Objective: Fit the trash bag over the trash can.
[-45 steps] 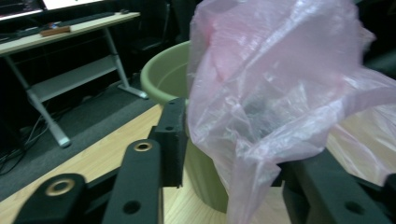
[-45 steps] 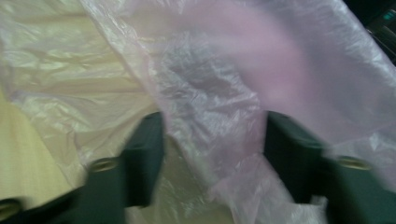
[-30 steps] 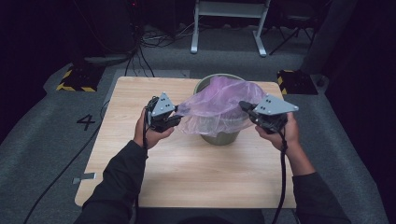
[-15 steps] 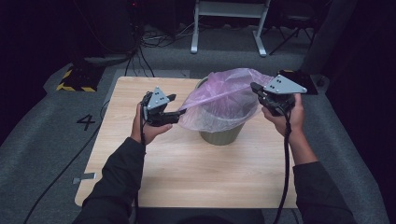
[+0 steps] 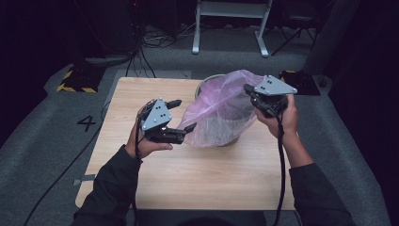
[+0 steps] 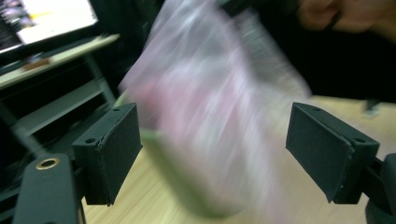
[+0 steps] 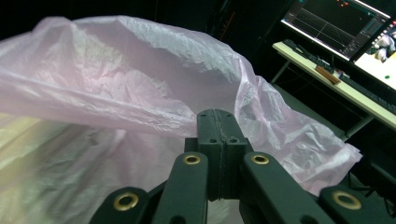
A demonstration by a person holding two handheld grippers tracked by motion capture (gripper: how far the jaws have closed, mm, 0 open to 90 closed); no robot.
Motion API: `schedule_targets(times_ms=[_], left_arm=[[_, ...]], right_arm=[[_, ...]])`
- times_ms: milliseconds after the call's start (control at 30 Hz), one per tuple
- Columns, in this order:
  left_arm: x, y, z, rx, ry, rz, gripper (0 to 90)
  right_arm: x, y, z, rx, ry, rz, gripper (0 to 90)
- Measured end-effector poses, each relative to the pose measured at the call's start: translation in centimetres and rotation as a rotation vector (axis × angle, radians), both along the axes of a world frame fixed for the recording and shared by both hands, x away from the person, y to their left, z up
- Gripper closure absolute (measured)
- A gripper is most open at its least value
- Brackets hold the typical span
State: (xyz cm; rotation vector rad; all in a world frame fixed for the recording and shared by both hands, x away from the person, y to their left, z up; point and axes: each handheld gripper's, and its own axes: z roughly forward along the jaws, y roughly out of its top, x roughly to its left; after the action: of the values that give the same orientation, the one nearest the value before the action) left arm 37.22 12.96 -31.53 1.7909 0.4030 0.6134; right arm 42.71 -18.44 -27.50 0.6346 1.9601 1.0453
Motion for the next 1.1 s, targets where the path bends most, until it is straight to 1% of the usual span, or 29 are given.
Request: schedule_targets(times_ms=[100, 133, 200, 267, 300, 367, 400, 433, 500, 533, 600, 633, 667, 733, 767, 800, 833, 867, 900, 933, 967, 1033, 1067, 1100], left_arm=[[-0.2, -1.3, 0.6, 0.016, -0.029, 0.007, 16.9], [-0.3, -1.7, 0.8, 0.019, -0.031, 0.009, 16.8], [-0.6, -2.2, 0.9, 0.025, -0.035, 0.002, 16.8], [-1.4, -2.6, 0.7, 0.044, -0.053, -0.011, 17.1], [-1.9, -2.8, 0.6, 0.051, -0.068, -0.029, 17.3], [-3.4, -3.4, -0.1, 0.055, -0.065, -0.114, 19.4], [-3.8, -3.8, -0.4, 0.053, -0.058, -0.150, 19.6], [-4.5, -4.6, -1.1, 0.090, -0.051, -0.195, 20.2], [-5.3, -6.1, -2.2, 0.159, -0.065, -0.214, 20.2], [-5.6, -6.7, -2.7, 0.182, -0.068, -0.214, 20.2], [-5.6, -7.5, -3.3, 0.218, -0.085, -0.186, 19.2], [-5.2, -7.9, -3.8, 0.217, -0.081, -0.165, 18.7], [-5.0, -8.0, -4.0, 0.222, -0.087, -0.140, 19.3], [-4.5, -8.2, -4.9, 0.261, -0.136, -0.107, 26.2], [-3.9, -8.4, -5.4, 0.279, -0.121, -0.073, 27.5], [-3.5, -8.4, -5.8, 0.295, -0.116, -0.044, 28.6], [-3.3, -8.4, -6.0, 0.313, -0.134, -0.016, 35.1], [-2.9, -8.5, -6.3, 0.338, -0.171, 0.040, 40.7], [-2.5, -8.4, -6.5, 0.348, -0.173, 0.083, 44.6], [-2.0, -8.3, -6.5, 0.345, -0.162, 0.099, 54.4], [-1.6, -8.1, -6.6, 0.344, -0.164, 0.111, 54.4], [-1.0, -7.8, -6.6, 0.372, -0.169, 0.126, 67.2], [-0.8, -7.7, -6.7, 0.379, -0.169, 0.126, 72.2], [-0.6, -7.5, -6.7, 0.388, -0.169, 0.123, 79.0]], right_arm=[[0.1, 1.3, -0.2, -0.038, 0.002, 0.003, 90.0], [0.2, 2.0, -0.4, -0.064, 0.005, -0.006, 90.0], [0.3, 2.1, -0.5, -0.065, 0.011, -0.008, 90.0], [0.5, 2.0, -0.6, -0.068, 0.023, -0.019, 90.0], [0.6, 1.9, -0.7, -0.065, 0.025, -0.026, 90.0], [0.8, 1.5, -0.7, -0.050, 0.037, -0.048, 90.0], [0.9, 1.4, -0.7, -0.047, 0.045, -0.057, 90.0], [1.0, 1.3, -0.7, -0.044, 0.054, -0.064, 90.0], [1.3, 1.1, -0.7, -0.038, 0.067, -0.081, 90.0], [1.4, 1.0, -0.6, -0.036, 0.071, -0.087, 90.0], [1.5, 1.0, -0.6, -0.028, 0.083, -0.087, 90.0], [1.5, 1.0, -0.6, -0.027, 0.086, -0.090, 90.0], [1.5, 1.0, -0.5, -0.025, 0.090, -0.091, 90.0], [1.5, 1.0, -0.4, -0.006, 0.111, -0.080, 90.0], [1.5, 0.9, -0.4, 0.002, 0.121, -0.073, 90.0], [1.6, 0.9, -0.3, 0.008, 0.133, -0.070, 90.0], [1.6, 0.8, -0.3, 0.010, 0.138, -0.068, 90.0], [1.7, 0.7, -0.3, 0.010, 0.141, -0.066, 90.0], [1.7, 0.5, -0.3, 0.014, 0.146, -0.068, 90.0], [1.9, 0.2, -0.3, 0.027, 0.162, -0.068, 90.0], [1.9, 0.2, -0.3, 0.027, 0.162, -0.068, 90.0], [2.0, -0.2, -0.4, 0.041, 0.173, -0.076, 90.0], [2.1, -0.3, -0.4, 0.042, 0.173, -0.080, 90.0], [2.1, -0.4, -0.4, 0.045, 0.175, -0.084, 90.0]])
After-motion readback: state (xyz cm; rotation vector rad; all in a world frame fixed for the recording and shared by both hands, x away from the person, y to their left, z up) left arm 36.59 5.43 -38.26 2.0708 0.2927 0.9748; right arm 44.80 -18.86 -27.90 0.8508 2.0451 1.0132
